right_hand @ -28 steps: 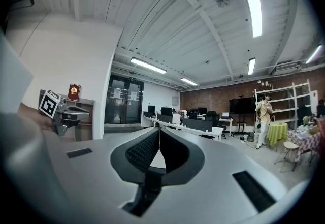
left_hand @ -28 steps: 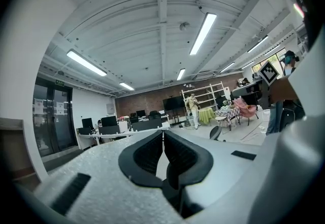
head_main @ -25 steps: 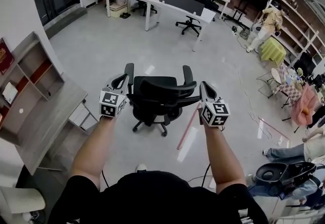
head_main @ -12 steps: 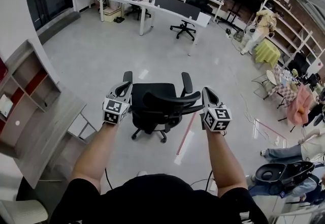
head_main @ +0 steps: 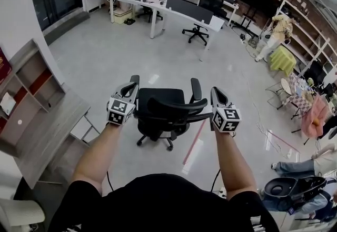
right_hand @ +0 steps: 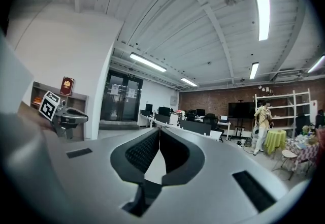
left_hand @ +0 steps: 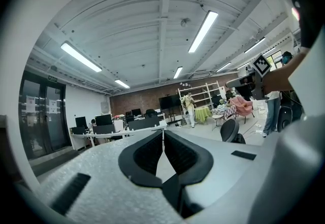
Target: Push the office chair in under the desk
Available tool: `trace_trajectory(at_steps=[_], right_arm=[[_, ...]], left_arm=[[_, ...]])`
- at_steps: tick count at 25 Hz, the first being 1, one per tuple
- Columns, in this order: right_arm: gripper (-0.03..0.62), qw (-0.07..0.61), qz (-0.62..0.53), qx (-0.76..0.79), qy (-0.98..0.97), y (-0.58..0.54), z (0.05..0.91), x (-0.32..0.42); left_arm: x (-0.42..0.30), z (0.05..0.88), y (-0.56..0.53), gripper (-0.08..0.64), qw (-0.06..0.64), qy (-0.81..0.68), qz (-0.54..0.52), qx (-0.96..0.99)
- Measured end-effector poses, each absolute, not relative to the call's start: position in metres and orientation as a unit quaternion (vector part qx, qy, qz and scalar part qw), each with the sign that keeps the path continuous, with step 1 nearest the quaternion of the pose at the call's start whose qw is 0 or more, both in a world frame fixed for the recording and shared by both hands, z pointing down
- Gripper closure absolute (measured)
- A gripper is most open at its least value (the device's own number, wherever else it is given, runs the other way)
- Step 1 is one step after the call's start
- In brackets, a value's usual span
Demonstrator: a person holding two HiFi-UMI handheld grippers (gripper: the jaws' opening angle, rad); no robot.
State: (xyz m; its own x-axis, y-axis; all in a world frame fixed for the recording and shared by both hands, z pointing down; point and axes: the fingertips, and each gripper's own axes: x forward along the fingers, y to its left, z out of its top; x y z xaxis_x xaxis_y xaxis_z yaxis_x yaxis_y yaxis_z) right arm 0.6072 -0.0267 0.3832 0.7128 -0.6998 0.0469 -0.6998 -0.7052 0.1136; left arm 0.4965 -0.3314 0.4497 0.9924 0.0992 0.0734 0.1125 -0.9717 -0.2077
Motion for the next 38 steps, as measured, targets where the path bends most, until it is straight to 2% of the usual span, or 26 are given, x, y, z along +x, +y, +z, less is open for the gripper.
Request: trace_trajectory(at_steps=[10,13,16,19,22,28,32,38], right_arm=[[0.581,0.106,0.049,0.898,-0.425,0.007,0.433,0.654],[0.54,0.115,0.081,0.886,-0.443,0.02,0.455,0.669],[0.489,0.121,0.105,0.871,-0.463,0.029,0.477,0.677],[0.488,0.128,0.124,0.847,-0.501,0.032,0.498,0.674],[0.457,0.166,0.148,0.815,-0.535,0.029,0.523,0.67],[0.371,0.264,0.188,0.723,-0.61,0.019,0.579,0.644],[0.338,0.339,0.215,0.676,-0.618,0.024,0.618,0.646],[0.304,0.47,0.238,0.59,-0.612,0.032,0.676,0.653]], left_arm=[[0.515,0.502,-0.319,0.535,0.192,-0.085,-0.151,-0.966],[0.515,0.529,-0.306,0.53,0.201,-0.122,-0.187,-0.954],[0.513,0.56,-0.303,0.463,0.205,-0.151,-0.225,-0.94],[0.511,0.58,-0.295,0.423,0.224,-0.176,-0.255,-0.924],[0.508,0.603,-0.285,0.376,0.253,-0.213,-0.282,-0.901],[0.501,0.648,-0.268,0.325,0.292,-0.271,-0.327,-0.857],[0.501,0.677,-0.266,0.254,0.313,-0.295,-0.375,-0.822],[0.502,0.724,-0.257,0.229,0.354,-0.315,-0.436,-0.765]])
